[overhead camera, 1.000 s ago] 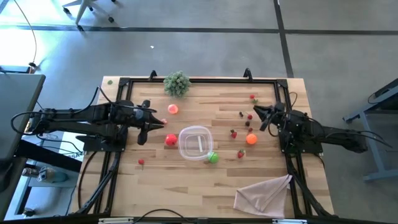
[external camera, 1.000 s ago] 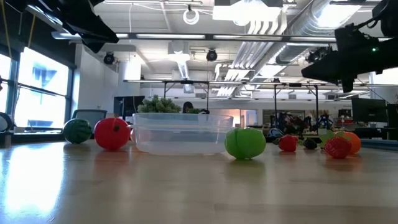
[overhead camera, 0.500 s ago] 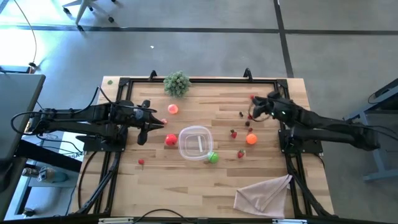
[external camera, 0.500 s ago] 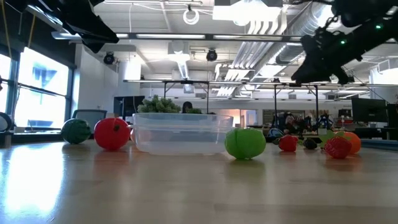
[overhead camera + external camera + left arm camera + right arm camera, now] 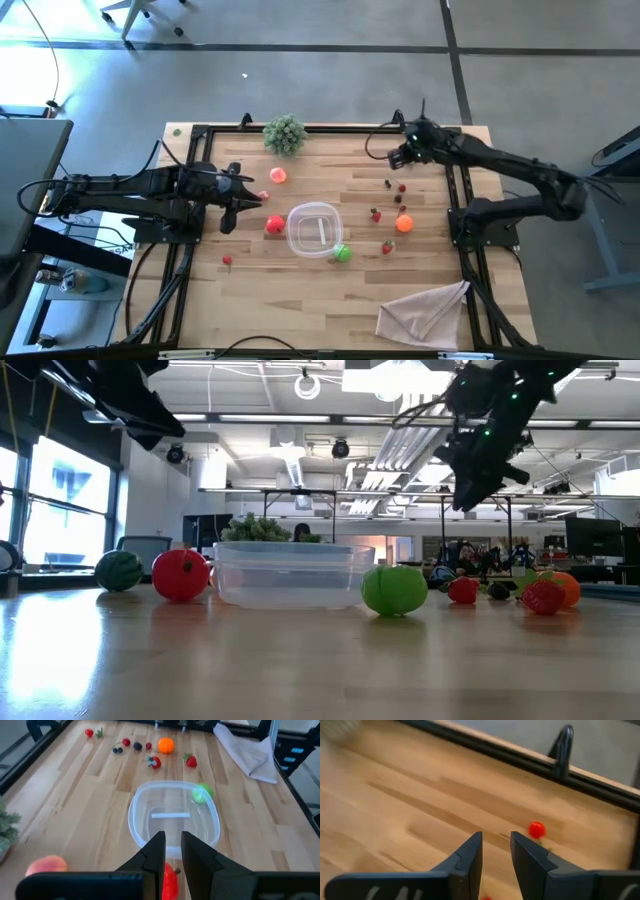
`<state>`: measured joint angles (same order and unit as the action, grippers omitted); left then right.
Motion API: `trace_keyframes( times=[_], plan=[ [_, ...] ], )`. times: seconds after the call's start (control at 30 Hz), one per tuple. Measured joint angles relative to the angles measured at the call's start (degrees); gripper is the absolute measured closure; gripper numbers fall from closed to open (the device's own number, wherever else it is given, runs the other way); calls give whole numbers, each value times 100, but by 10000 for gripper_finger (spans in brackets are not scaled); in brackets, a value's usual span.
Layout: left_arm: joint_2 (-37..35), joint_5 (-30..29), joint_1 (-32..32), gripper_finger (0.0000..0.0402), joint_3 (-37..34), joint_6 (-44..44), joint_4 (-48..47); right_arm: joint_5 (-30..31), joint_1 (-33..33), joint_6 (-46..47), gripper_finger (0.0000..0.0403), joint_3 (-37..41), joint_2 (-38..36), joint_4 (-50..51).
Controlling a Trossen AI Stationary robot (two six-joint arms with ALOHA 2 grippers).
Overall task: Pick and placing Produce into tupperware
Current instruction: Put the cherry tomato into the transparent bin
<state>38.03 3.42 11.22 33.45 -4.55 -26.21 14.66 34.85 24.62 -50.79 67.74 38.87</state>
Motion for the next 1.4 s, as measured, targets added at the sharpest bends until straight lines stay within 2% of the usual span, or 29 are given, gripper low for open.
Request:
trace_keyframes(
  times=[0.17,0.3,0.57,0.73,0.93,1.13,1.4],
  plan=[
    [19,0,0,350,0,-23,-14,-51,295,-171,310,-445,741,415],
    [21,0,0,350,0,-23,-14,-403,585,-417,307,-647,1326,509],
    [21,0,0,350,0,-23,-12,-503,1112,-703,254,-890,2282,856],
    [21,0,0,350,2,-24,-11,-356,1311,-431,223,-968,2534,851],
    [21,0,0,350,2,-25,-9,-794,1666,-719,202,-968,2760,611],
    [21,0,0,350,2,-25,-9,-1008,1955,-905,198,-968,2983,314],
    [21,0,0,350,2,-25,-9,-1202,1965,-1018,198,-966,3200,320]
  ],
)
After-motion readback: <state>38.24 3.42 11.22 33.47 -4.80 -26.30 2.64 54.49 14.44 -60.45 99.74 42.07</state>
